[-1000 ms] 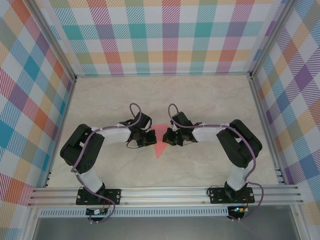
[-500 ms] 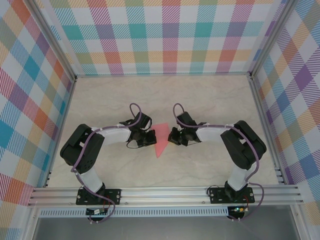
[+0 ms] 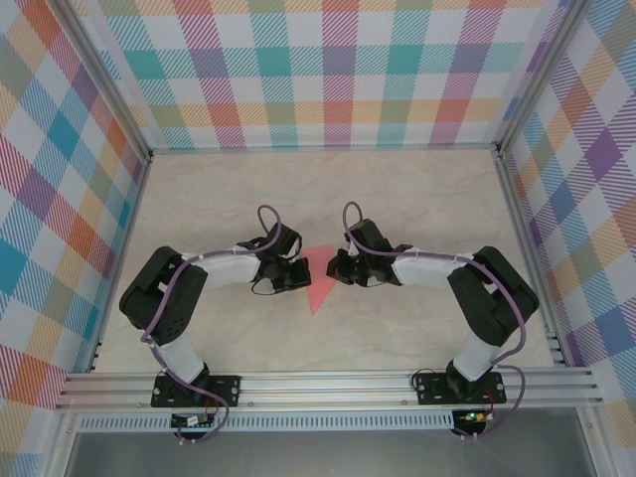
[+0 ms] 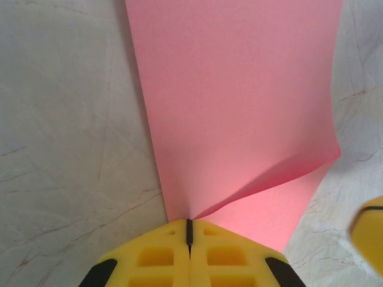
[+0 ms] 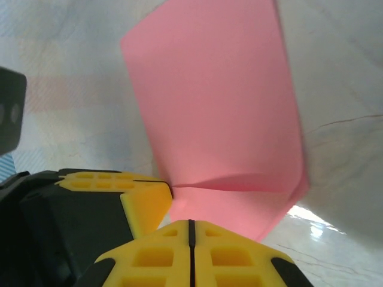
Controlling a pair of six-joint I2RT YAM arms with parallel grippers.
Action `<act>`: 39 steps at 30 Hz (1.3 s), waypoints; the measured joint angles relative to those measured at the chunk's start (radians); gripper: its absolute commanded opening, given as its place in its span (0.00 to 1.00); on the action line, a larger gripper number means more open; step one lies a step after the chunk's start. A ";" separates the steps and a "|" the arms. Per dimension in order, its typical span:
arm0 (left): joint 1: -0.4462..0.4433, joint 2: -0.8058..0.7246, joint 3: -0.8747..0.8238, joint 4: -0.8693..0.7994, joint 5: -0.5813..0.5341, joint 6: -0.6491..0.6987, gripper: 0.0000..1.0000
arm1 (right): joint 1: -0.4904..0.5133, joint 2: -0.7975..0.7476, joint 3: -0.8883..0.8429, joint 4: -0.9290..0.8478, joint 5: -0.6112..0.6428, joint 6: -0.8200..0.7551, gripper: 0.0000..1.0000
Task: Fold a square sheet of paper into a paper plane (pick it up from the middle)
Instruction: Third fold the triangle at the center of the table.
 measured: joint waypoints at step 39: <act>0.000 -0.019 -0.008 0.001 -0.006 0.004 0.00 | 0.030 0.048 -0.070 0.104 0.029 0.064 0.06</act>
